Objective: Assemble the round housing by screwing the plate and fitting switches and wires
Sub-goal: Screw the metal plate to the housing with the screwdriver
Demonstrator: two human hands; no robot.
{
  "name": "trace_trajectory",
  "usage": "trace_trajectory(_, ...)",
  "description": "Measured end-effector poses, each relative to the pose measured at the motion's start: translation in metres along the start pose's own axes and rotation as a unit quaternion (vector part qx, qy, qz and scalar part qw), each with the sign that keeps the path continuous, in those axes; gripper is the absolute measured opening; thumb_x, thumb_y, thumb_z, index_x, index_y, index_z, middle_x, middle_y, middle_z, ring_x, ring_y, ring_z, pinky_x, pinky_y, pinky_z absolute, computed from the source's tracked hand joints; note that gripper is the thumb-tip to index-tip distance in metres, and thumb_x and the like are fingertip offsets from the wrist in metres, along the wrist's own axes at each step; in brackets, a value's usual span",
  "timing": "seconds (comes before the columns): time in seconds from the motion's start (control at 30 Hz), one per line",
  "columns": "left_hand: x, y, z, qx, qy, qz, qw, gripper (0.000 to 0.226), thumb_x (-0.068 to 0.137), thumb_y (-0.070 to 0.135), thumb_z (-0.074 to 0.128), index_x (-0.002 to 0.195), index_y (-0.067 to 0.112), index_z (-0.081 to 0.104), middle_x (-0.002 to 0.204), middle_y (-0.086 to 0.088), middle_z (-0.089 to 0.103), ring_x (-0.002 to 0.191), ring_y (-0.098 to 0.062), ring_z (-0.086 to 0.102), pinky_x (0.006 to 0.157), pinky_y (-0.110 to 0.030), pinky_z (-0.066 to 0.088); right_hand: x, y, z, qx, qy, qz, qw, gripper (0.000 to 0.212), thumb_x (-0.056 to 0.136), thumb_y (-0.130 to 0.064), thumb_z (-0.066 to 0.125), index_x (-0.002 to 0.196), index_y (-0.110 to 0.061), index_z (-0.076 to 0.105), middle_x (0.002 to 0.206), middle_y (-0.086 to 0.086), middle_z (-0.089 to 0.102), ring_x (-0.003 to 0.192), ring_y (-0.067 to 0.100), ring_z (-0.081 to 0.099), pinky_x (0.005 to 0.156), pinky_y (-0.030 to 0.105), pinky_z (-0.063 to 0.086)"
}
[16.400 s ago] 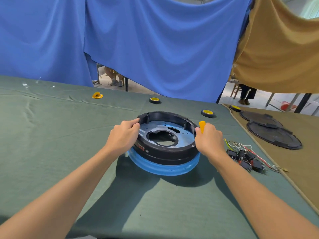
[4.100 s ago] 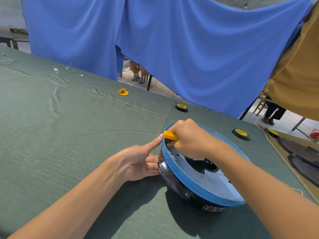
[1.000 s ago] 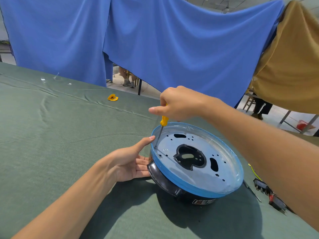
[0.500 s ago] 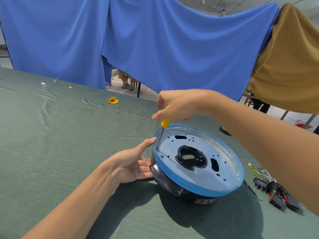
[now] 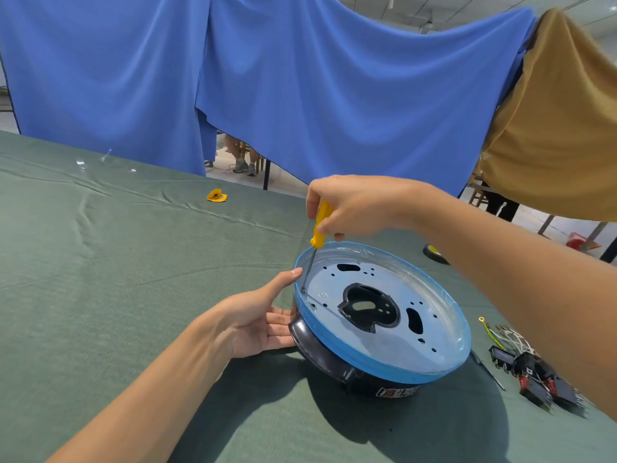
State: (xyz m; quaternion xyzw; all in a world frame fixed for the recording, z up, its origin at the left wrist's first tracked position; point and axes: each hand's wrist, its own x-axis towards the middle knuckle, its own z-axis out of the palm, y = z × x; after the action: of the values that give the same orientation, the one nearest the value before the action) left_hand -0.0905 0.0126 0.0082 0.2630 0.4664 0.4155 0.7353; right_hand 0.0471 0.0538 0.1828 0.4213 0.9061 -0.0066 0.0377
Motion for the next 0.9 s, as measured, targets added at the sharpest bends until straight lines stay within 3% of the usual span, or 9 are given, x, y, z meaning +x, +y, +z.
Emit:
trace_trajectory(0.07, 0.0, 0.0, 0.0, 0.002, 0.0, 0.001, 1.0, 0.08, 0.046, 0.048, 0.089, 0.097, -0.008, 0.064, 0.085, -0.021, 0.072, 0.071, -0.031, 0.073, 0.058, -0.035, 0.059, 0.002, 0.001, 0.001, -0.018, 0.047, -0.016, 0.999, 0.002, 0.09, -0.024, 0.06, 0.091, -0.022, 0.062, 0.076, -0.001, 0.068, 0.071, 0.012, 0.064, 0.053, 0.026, 0.042)
trace_trajectory(0.13, 0.0, 0.0, 0.001, 0.006, 0.001, 0.002, 1.0, 0.078, 0.046, 0.048, 0.089, 0.094, -0.007, 0.064, 0.085, -0.021, 0.072, 0.07, -0.031, 0.073, 0.058, -0.035, 0.059, 0.009, 0.001, 0.007, -0.033, 0.084, -0.008, 0.996, 0.016, 0.089, -0.028, 0.061, 0.083, -0.014, 0.062, 0.069, 0.003, 0.061, 0.069, 0.022, 0.056, 0.052, 0.027, 0.038)
trace_trajectory(0.27, -0.001, 0.0, 0.001, 0.005, 0.006, 0.003, 1.0, 0.078, 0.048, 0.048, 0.089, 0.096, -0.008, 0.063, 0.086, -0.022, 0.071, 0.071, -0.032, 0.073, 0.059, -0.035, 0.059, 0.017, 0.002, 0.017, -0.012, 0.126, 0.043, 0.991, 0.04, 0.093, -0.035, 0.054, 0.063, -0.015, 0.036, 0.063, 0.004, 0.037, 0.056, 0.023, 0.036, 0.049, 0.028, 0.026)
trace_trajectory(0.4, -0.002, -0.001, 0.002, 0.006, 0.01, 0.006, 1.0, 0.08, 0.05, 0.049, 0.088, 0.099, -0.008, 0.063, 0.086, -0.021, 0.072, 0.072, -0.032, 0.073, 0.059, -0.035, 0.059, 0.016, 0.003, 0.01, -0.025, 0.055, 0.05, 0.997, 0.053, 0.093, -0.059, 0.047, 0.066, -0.014, 0.051, 0.041, -0.003, 0.058, 0.044, 0.014, 0.056, 0.043, 0.022, 0.034)
trace_trajectory(0.5, -0.003, 0.0, 0.002, 0.021, 0.015, 0.007, 1.0, 0.082, 0.051, 0.05, 0.087, 0.101, -0.009, 0.061, 0.082, -0.02, 0.072, 0.071, -0.031, 0.073, 0.06, -0.035, 0.06, 0.01, 0.003, 0.005, -0.017, 0.006, 0.034, 0.999, 0.047, 0.094, -0.054, 0.05, 0.088, -0.009, 0.065, 0.068, 0.001, 0.07, 0.05, 0.01, 0.063, 0.036, 0.015, 0.04)
trace_trajectory(0.63, -0.004, 0.004, -0.001, 0.083, 0.021, -0.008, 0.996, 0.074, 0.056, 0.053, 0.082, 0.097, -0.003, 0.057, 0.075, -0.015, 0.07, 0.068, -0.029, 0.072, 0.071, -0.039, 0.062, 0.005, 0.001, 0.01, -0.018, 0.04, -0.007, 0.999, 0.026, 0.093, -0.038, 0.058, 0.094, -0.014, 0.065, 0.075, 0.002, 0.067, 0.074, 0.019, 0.061, 0.051, 0.026, 0.041)
trace_trajectory(0.73, -0.005, 0.01, -0.004, 0.131, 0.018, -0.033, 0.991, 0.063, 0.07, 0.053, 0.075, 0.096, -0.001, 0.056, 0.073, -0.014, 0.066, 0.072, -0.032, 0.071, 0.081, -0.042, 0.06, 0.002, -0.001, 0.012, -0.014, 0.048, -0.023, 0.998, 0.019, 0.092, -0.038, 0.059, 0.09, -0.019, 0.059, 0.074, -0.002, 0.061, 0.069, 0.01, 0.053, 0.052, 0.027, 0.037)
trace_trajectory(0.9, -0.015, 0.017, -0.004, 0.201, -0.058, -0.091, 0.974, 0.075, 0.066, 0.047, 0.075, 0.109, -0.011, 0.056, 0.096, -0.026, 0.071, 0.09, -0.04, 0.072, 0.068, -0.037, 0.061, -0.005, -0.001, 0.009, -0.009, 0.017, -0.056, 0.998, 0.017, 0.091, -0.039, 0.06, 0.083, -0.024, 0.057, 0.069, -0.002, 0.068, 0.055, 0.006, 0.06, 0.047, 0.021, 0.039)
